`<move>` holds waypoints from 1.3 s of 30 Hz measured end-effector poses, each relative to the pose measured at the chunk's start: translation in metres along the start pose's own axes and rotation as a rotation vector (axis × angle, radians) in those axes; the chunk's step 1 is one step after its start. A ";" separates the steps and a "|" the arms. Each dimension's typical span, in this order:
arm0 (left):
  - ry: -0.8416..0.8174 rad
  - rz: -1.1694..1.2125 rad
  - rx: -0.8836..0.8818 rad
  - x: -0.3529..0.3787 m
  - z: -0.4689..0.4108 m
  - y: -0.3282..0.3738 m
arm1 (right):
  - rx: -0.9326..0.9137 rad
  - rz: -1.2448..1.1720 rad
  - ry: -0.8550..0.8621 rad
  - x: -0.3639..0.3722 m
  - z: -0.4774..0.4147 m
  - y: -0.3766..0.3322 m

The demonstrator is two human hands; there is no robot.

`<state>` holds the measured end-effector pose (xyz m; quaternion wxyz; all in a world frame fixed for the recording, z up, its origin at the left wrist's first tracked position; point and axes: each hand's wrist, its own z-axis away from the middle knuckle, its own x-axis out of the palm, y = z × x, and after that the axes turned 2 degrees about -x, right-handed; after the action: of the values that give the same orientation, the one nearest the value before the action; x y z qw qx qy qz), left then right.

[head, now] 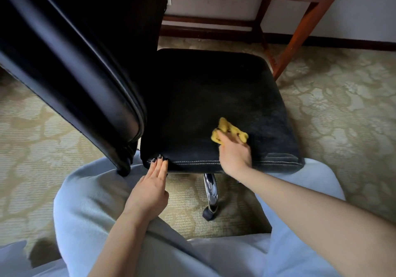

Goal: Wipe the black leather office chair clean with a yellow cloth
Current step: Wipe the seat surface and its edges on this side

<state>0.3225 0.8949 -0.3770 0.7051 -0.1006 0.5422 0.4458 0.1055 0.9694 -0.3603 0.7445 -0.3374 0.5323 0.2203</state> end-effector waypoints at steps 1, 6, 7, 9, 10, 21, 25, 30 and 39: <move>0.002 -0.005 -0.002 0.000 0.000 0.000 | -0.056 0.000 -0.014 0.007 0.003 -0.012; 0.027 0.014 -0.007 -0.003 0.000 0.002 | -0.318 0.082 -0.082 0.022 0.014 -0.050; 0.042 0.028 -0.008 -0.004 0.000 0.002 | -0.391 0.104 -0.097 0.023 0.015 -0.052; 0.069 0.060 -0.019 -0.006 0.002 0.005 | -0.565 0.147 -0.132 0.026 0.018 -0.048; 0.080 0.070 -0.023 -0.008 0.002 0.007 | -0.645 0.178 -0.146 0.028 0.019 -0.043; 0.068 0.110 -0.001 -0.006 0.004 0.003 | -0.815 0.438 -0.032 0.011 0.018 0.050; 0.069 0.100 0.008 -0.005 0.005 0.002 | -0.707 0.457 -0.018 -0.004 0.025 0.082; 0.072 0.092 0.008 -0.005 0.005 0.002 | -0.490 0.360 0.007 -0.019 0.026 0.113; 0.089 0.096 -0.026 -0.007 0.003 0.008 | -0.173 0.063 0.066 0.000 0.008 0.026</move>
<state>0.3187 0.8977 -0.3671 0.6566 -0.1036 0.5714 0.4813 0.0931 0.9927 -0.3659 0.6875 -0.3906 0.5457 0.2773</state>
